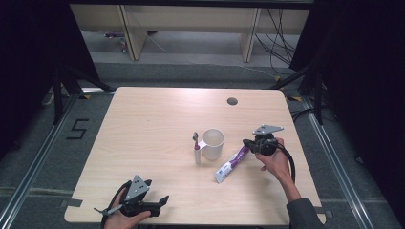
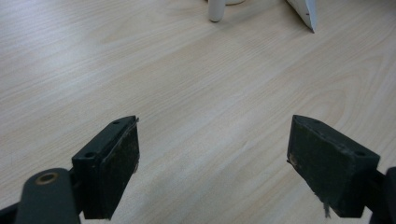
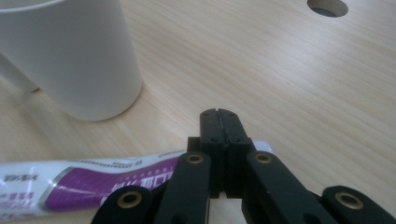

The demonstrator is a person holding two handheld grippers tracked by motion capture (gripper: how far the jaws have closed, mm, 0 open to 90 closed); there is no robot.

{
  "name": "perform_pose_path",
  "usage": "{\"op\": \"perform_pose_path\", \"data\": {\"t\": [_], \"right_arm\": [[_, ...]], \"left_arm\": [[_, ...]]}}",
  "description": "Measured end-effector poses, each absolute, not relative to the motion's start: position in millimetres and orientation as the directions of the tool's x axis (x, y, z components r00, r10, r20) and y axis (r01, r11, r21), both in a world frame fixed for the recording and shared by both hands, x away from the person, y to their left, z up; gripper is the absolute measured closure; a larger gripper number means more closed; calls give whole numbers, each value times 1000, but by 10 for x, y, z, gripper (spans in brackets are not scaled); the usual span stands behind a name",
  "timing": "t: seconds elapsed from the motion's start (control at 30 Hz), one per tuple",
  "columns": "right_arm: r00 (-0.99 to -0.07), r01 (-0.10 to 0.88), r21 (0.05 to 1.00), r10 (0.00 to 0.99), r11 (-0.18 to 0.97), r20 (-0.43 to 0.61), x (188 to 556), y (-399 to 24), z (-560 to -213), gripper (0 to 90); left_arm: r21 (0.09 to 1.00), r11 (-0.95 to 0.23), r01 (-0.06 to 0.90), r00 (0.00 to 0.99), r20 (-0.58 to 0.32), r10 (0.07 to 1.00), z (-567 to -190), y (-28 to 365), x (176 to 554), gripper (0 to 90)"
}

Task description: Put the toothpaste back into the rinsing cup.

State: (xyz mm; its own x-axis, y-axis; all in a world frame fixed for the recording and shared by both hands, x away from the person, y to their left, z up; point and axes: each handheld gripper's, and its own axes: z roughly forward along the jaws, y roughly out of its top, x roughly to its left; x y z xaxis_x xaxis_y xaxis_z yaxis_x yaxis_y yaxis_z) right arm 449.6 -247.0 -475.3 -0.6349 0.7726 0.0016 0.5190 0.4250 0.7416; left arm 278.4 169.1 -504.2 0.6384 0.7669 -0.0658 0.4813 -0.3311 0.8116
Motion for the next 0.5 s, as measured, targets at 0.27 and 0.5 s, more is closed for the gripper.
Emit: {"op": "perform_pose_path", "data": {"t": [0.27, 0.5], "right_arm": [[-625, 560, 684, 780, 467, -21, 4711, -2353, -4846, 900], [-637, 560, 666, 771, 492, -34, 4754, -2351, -4893, 900]], "left_arm": [[805, -352, 477, 643, -46, 764, -5035, 1706, 2778, 167], [813, -329, 481, 638, -66, 767, -5042, 1703, 2767, 169]]}}
